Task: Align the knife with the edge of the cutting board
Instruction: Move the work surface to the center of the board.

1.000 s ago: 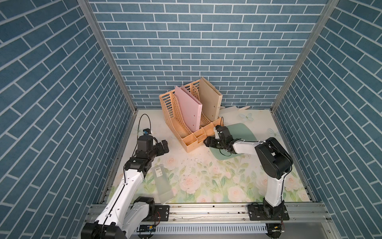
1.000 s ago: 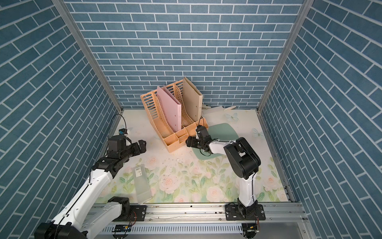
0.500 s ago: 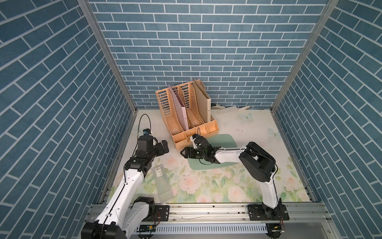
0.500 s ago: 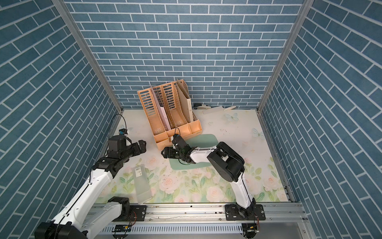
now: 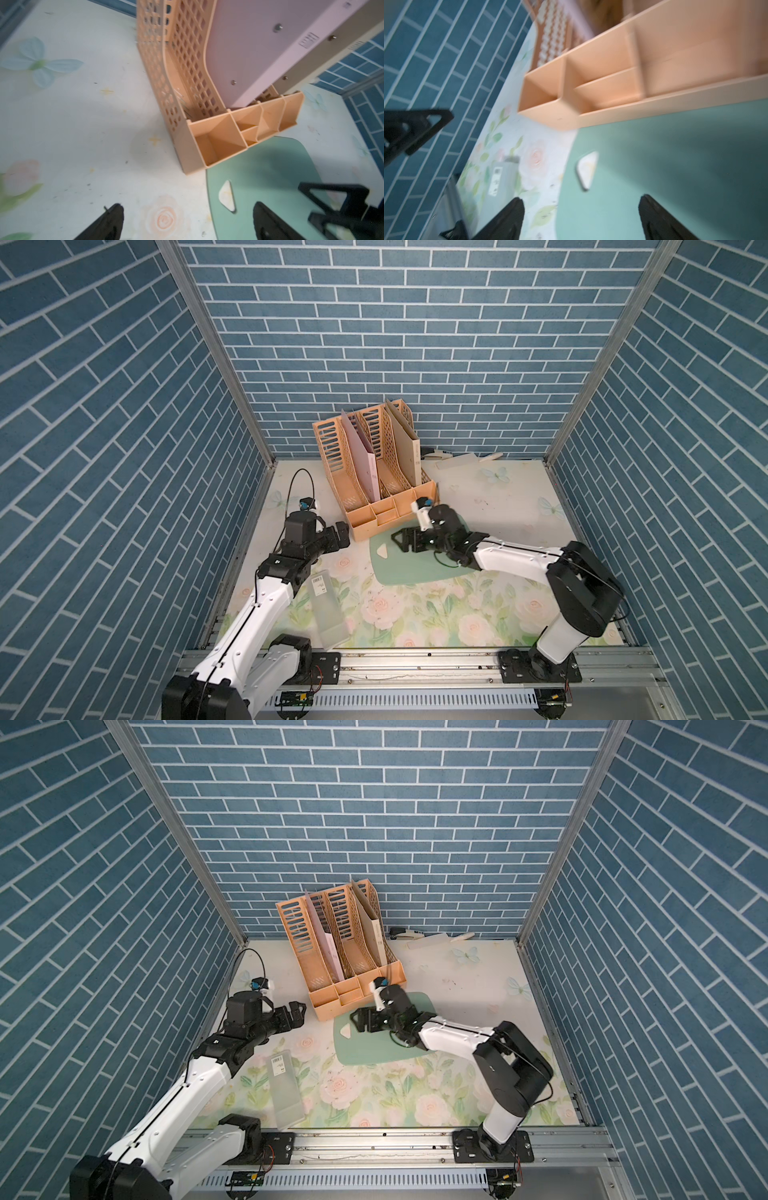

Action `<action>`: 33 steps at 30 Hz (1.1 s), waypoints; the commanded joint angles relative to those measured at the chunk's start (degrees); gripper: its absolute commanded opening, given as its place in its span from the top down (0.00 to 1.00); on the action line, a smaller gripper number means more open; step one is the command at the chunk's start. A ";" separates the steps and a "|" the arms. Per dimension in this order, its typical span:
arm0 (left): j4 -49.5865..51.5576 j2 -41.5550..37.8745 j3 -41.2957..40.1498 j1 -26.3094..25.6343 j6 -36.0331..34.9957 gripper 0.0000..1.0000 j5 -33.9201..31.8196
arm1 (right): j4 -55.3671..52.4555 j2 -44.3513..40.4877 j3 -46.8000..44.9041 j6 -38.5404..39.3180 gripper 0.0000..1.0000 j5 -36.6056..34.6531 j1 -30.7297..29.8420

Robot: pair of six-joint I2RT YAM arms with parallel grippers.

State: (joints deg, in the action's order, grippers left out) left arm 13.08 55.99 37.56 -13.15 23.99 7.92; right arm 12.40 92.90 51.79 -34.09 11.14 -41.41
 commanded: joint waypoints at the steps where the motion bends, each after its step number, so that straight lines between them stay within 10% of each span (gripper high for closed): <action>1: -7.64 2.15 -3.91 -6.25 4.96 0.01 6.29 | -5.68 -2.54 -6.73 4.00 0.10 -5.40 9.87; 11: -19.15 23.68 -1.65 -18.67 6.63 0.14 1.70 | -3.83 2.99 -14.31 3.11 0.12 0.70 22.81; 33: -28.46 22.54 -20.97 -23.23 16.06 0.17 2.10 | 5.76 -6.29 -31.67 -10.03 0.14 8.58 5.81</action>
State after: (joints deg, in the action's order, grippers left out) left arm -20.73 77.47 19.92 -33.30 35.97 4.54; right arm 28.51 86.48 24.49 -36.07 13.17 -33.50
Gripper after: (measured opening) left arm 0.833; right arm 0.862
